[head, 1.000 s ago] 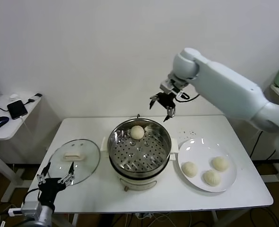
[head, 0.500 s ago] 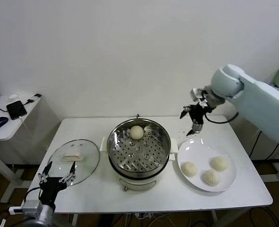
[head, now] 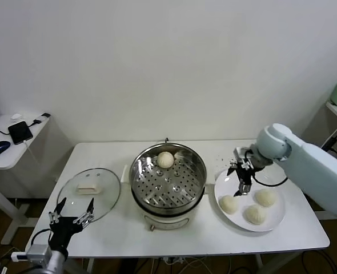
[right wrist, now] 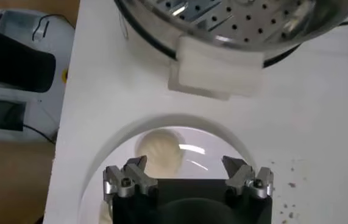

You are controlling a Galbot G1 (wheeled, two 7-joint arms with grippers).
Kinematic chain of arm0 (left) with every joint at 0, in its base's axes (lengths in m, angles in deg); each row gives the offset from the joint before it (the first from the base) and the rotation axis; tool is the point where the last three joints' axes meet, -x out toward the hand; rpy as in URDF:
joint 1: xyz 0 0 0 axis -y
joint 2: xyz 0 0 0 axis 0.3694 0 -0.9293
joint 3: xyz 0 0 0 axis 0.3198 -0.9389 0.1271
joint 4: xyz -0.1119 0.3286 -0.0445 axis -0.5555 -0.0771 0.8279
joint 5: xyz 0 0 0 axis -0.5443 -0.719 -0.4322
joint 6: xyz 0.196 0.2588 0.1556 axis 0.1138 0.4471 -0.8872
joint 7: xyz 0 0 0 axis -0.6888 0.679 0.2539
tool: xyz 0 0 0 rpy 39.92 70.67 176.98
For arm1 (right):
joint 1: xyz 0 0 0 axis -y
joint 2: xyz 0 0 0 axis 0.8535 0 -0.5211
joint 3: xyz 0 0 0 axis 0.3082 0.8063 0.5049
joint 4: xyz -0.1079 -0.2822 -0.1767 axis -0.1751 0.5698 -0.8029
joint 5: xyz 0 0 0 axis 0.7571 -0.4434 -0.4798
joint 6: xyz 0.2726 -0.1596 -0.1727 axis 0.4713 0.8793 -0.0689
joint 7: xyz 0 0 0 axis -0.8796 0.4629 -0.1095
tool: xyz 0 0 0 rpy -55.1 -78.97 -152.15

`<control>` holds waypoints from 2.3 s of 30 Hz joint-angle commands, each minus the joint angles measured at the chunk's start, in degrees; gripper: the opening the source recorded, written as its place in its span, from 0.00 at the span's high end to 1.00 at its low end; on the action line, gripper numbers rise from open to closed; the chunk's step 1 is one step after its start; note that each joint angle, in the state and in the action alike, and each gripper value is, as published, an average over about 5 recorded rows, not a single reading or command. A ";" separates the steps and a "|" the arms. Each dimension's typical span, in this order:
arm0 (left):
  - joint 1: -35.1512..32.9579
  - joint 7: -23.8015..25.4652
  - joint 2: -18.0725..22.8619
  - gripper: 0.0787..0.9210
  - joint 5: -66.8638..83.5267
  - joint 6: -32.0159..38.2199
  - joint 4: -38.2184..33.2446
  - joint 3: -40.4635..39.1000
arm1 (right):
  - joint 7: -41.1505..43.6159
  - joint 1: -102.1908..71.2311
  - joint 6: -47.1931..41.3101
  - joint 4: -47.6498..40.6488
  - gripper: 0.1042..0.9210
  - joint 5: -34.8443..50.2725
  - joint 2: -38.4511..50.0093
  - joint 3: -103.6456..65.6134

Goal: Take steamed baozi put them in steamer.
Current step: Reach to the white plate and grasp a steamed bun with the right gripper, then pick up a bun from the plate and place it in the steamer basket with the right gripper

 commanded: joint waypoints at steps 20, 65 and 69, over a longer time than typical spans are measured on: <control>-0.47 0.22 0.16 0.12 -0.29 0.23 0.54 -0.39 | -0.23 -7.81 4.09 -8.00 0.12 -8.15 -6.13 -5.07; 2.27 -0.18 0.12 0.12 -2.06 0.50 2.02 -3.29 | 1.08 15.85 -3.93 2.17 0.42 11.48 7.42 8.71; 2.71 -0.40 -0.09 0.12 -2.57 0.65 1.85 -3.71 | 1.28 33.26 -9.52 4.53 0.42 21.65 7.60 21.99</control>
